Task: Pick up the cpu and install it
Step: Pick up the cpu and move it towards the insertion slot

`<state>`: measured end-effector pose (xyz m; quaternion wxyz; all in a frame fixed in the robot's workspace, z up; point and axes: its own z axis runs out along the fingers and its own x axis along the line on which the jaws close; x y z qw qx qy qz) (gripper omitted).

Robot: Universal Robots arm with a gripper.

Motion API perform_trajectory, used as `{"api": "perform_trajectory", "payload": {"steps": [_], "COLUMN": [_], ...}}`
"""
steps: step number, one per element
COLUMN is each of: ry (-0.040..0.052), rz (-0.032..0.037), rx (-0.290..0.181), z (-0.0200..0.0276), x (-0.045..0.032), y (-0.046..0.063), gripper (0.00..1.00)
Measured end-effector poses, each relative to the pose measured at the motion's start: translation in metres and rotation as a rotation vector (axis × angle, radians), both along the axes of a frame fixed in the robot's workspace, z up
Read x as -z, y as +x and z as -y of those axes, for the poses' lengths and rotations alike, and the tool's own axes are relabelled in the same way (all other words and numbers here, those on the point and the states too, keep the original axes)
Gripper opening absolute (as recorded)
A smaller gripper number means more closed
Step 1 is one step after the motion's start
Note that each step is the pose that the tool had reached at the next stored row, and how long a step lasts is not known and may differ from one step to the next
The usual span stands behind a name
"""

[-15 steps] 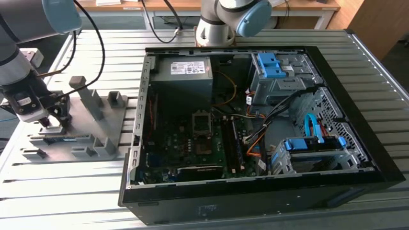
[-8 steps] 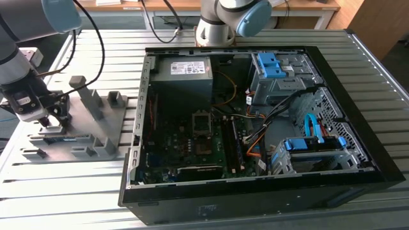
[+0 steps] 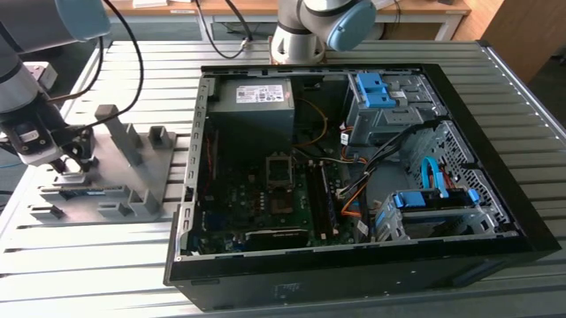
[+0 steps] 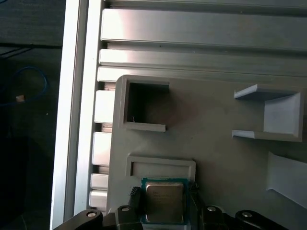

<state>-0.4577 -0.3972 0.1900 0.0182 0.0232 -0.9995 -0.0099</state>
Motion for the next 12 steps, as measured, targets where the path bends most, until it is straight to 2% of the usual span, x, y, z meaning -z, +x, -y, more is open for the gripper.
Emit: {"api": "perform_trajectory", "payload": {"steps": [6,12], "ry": [0.0000,0.0000], "rz": [0.0000,0.0000], "rx": [0.000,0.000], "z": [0.0000,0.0000], "x": [-0.0091,-0.0150], "y": [0.000,0.000], "gripper": [0.47,0.47]}}
